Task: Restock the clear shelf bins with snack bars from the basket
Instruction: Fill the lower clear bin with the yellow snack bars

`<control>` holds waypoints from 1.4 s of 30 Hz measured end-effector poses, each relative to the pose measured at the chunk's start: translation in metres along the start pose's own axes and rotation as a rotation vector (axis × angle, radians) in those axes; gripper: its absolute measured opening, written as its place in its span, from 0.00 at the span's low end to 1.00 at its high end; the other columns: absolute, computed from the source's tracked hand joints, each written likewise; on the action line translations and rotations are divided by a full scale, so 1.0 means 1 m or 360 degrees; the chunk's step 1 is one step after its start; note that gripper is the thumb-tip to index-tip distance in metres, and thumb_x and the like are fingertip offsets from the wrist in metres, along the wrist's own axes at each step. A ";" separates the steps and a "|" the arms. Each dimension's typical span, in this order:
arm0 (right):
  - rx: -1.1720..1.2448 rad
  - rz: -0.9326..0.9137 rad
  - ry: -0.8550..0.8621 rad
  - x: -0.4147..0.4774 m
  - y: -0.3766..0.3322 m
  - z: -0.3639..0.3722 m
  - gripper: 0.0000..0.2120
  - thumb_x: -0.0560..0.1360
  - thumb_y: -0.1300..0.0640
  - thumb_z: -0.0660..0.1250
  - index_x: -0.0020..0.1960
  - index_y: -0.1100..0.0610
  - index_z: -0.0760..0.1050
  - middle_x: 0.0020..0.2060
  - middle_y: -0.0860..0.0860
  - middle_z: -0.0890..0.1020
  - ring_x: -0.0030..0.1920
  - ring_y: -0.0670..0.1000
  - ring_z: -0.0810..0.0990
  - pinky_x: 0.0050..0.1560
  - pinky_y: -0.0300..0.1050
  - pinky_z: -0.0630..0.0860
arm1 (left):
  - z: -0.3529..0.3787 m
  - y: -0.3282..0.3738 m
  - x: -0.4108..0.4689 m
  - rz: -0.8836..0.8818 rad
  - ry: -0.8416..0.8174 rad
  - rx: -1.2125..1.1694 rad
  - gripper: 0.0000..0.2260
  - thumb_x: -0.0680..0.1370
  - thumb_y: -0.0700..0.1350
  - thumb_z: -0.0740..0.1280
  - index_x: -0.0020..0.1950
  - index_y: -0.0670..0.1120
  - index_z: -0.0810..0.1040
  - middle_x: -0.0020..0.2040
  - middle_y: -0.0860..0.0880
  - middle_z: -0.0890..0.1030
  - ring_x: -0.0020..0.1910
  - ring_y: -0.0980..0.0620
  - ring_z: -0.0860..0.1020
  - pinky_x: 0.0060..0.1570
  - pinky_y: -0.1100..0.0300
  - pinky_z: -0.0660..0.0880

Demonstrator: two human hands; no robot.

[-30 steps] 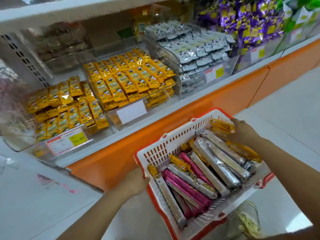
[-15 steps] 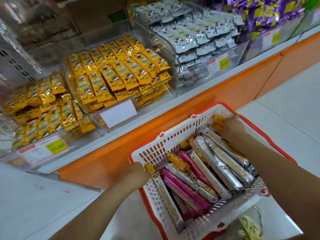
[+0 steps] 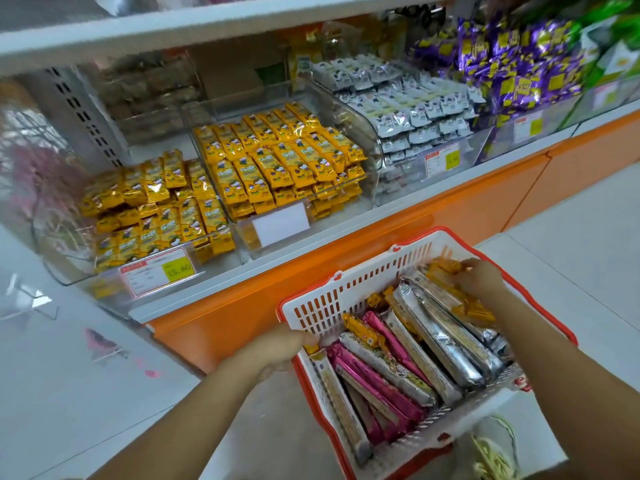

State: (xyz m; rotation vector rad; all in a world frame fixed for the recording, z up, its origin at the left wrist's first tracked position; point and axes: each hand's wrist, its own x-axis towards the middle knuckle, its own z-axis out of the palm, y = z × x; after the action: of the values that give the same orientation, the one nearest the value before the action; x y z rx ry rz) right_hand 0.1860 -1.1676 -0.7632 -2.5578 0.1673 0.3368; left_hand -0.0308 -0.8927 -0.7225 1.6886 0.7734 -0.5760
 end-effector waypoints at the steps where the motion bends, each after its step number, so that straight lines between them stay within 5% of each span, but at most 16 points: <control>1: 0.0248 0.0076 -0.0033 -0.009 -0.004 -0.003 0.22 0.74 0.60 0.69 0.67 0.63 0.72 0.39 0.56 0.78 0.34 0.53 0.74 0.39 0.49 0.75 | -0.001 0.000 -0.006 0.0015 -0.0020 -0.0026 0.17 0.79 0.45 0.66 0.68 0.49 0.71 0.65 0.47 0.76 0.63 0.48 0.75 0.63 0.52 0.71; 4: 0.1169 0.0182 -0.0311 -0.047 -0.018 -0.006 0.19 0.74 0.62 0.70 0.64 0.63 0.73 0.43 0.55 0.79 0.34 0.50 0.75 0.34 0.44 0.74 | -0.005 0.001 -0.022 0.0097 -0.0054 -0.0090 0.15 0.78 0.46 0.67 0.65 0.48 0.74 0.63 0.48 0.77 0.62 0.49 0.75 0.63 0.53 0.71; 6: 0.1560 0.0085 -0.0637 -0.079 -0.031 0.003 0.13 0.76 0.63 0.67 0.60 0.64 0.75 0.48 0.58 0.82 0.38 0.52 0.79 0.34 0.43 0.76 | -0.008 0.004 -0.034 0.0158 -0.0116 -0.0161 0.07 0.77 0.47 0.68 0.54 0.48 0.77 0.57 0.49 0.80 0.55 0.52 0.78 0.60 0.55 0.74; 8: 0.1702 0.0008 -0.0898 -0.117 -0.044 0.016 0.09 0.78 0.63 0.64 0.57 0.63 0.77 0.50 0.58 0.83 0.42 0.53 0.81 0.36 0.43 0.77 | -0.008 0.005 -0.044 0.0227 -0.0187 -0.0324 0.06 0.76 0.46 0.69 0.51 0.48 0.76 0.56 0.47 0.79 0.49 0.56 0.78 0.54 0.58 0.77; 11: 0.1774 0.0058 -0.1188 -0.163 -0.057 0.037 0.12 0.76 0.61 0.65 0.58 0.63 0.76 0.48 0.56 0.84 0.43 0.52 0.82 0.39 0.42 0.78 | -0.011 -0.001 -0.047 0.0347 -0.0228 -0.0447 0.34 0.73 0.47 0.73 0.74 0.47 0.61 0.70 0.44 0.71 0.54 0.53 0.77 0.57 0.56 0.75; 13: 0.1762 0.0079 -0.1381 -0.180 -0.061 0.043 0.15 0.72 0.58 0.68 0.57 0.63 0.77 0.44 0.55 0.83 0.41 0.51 0.81 0.41 0.41 0.77 | -0.012 -0.003 -0.047 0.0476 -0.0131 -0.0092 0.42 0.70 0.44 0.75 0.77 0.53 0.54 0.74 0.47 0.65 0.64 0.52 0.72 0.64 0.55 0.70; 17: 0.1790 0.0053 -0.1628 -0.189 -0.064 0.034 0.25 0.56 0.51 0.83 0.50 0.59 0.84 0.43 0.53 0.84 0.39 0.49 0.82 0.41 0.40 0.78 | -0.013 -0.001 -0.049 0.0766 0.0040 0.0435 0.31 0.72 0.40 0.74 0.72 0.47 0.66 0.61 0.54 0.72 0.57 0.60 0.69 0.48 0.74 0.65; 21: 0.2011 0.0092 -0.1592 -0.190 -0.067 0.021 0.29 0.48 0.55 0.86 0.47 0.61 0.84 0.46 0.59 0.83 0.40 0.53 0.83 0.38 0.43 0.81 | -0.017 0.002 -0.045 0.0701 -0.0101 0.0167 0.17 0.73 0.43 0.73 0.60 0.47 0.76 0.50 0.50 0.81 0.48 0.55 0.79 0.50 0.64 0.76; 25: 0.2373 0.0206 -0.1588 -0.187 -0.071 0.014 0.35 0.47 0.62 0.86 0.51 0.69 0.81 0.46 0.64 0.82 0.39 0.57 0.84 0.36 0.45 0.82 | -0.020 0.009 -0.047 0.0547 -0.0319 -0.0288 0.21 0.71 0.46 0.74 0.62 0.43 0.77 0.57 0.45 0.82 0.58 0.49 0.78 0.61 0.50 0.75; 30: 0.2642 0.0255 -0.1532 -0.184 -0.070 0.005 0.39 0.51 0.63 0.85 0.60 0.69 0.77 0.55 0.64 0.80 0.46 0.57 0.84 0.39 0.45 0.82 | -0.027 0.020 -0.057 0.0468 -0.0438 -0.0855 0.20 0.68 0.43 0.71 0.58 0.38 0.77 0.50 0.38 0.82 0.43 0.46 0.82 0.39 0.55 0.81; 34: 0.2271 0.0050 -0.1288 -0.191 -0.072 -0.005 0.19 0.68 0.61 0.70 0.57 0.67 0.77 0.46 0.60 0.84 0.43 0.54 0.85 0.37 0.42 0.81 | -0.028 0.025 -0.067 0.0429 -0.0528 -0.0964 0.17 0.69 0.43 0.69 0.57 0.39 0.77 0.49 0.40 0.82 0.41 0.48 0.82 0.36 0.57 0.80; 37: 0.2186 -0.0134 -0.1202 -0.200 -0.078 -0.008 0.19 0.71 0.60 0.66 0.60 0.65 0.72 0.44 0.61 0.82 0.38 0.56 0.83 0.34 0.44 0.81 | -0.026 0.028 -0.073 0.0448 -0.0529 -0.0958 0.13 0.68 0.43 0.70 0.51 0.42 0.80 0.46 0.43 0.82 0.38 0.51 0.80 0.34 0.60 0.79; 40: 0.1888 -0.0319 -0.0871 -0.208 -0.081 -0.009 0.18 0.75 0.54 0.65 0.64 0.54 0.70 0.47 0.60 0.83 0.36 0.55 0.79 0.35 0.45 0.79 | -0.030 0.030 -0.074 0.0518 -0.0312 -0.0632 0.13 0.69 0.44 0.72 0.53 0.45 0.81 0.49 0.45 0.83 0.42 0.53 0.79 0.42 0.61 0.77; 42: 0.1460 -0.0502 -0.0518 -0.210 -0.079 -0.011 0.15 0.77 0.46 0.63 0.64 0.41 0.72 0.49 0.55 0.83 0.43 0.54 0.81 0.46 0.50 0.79 | -0.035 0.031 -0.076 0.0535 -0.0149 -0.0366 0.12 0.71 0.44 0.72 0.54 0.45 0.81 0.51 0.45 0.83 0.44 0.55 0.79 0.42 0.64 0.75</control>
State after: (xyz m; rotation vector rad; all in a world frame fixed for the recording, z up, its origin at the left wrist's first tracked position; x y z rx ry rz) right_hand 0.0015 -1.0961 -0.6569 -1.5655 -0.1728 0.4228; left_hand -0.0588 -0.8786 -0.6390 1.5232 0.4554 -0.3156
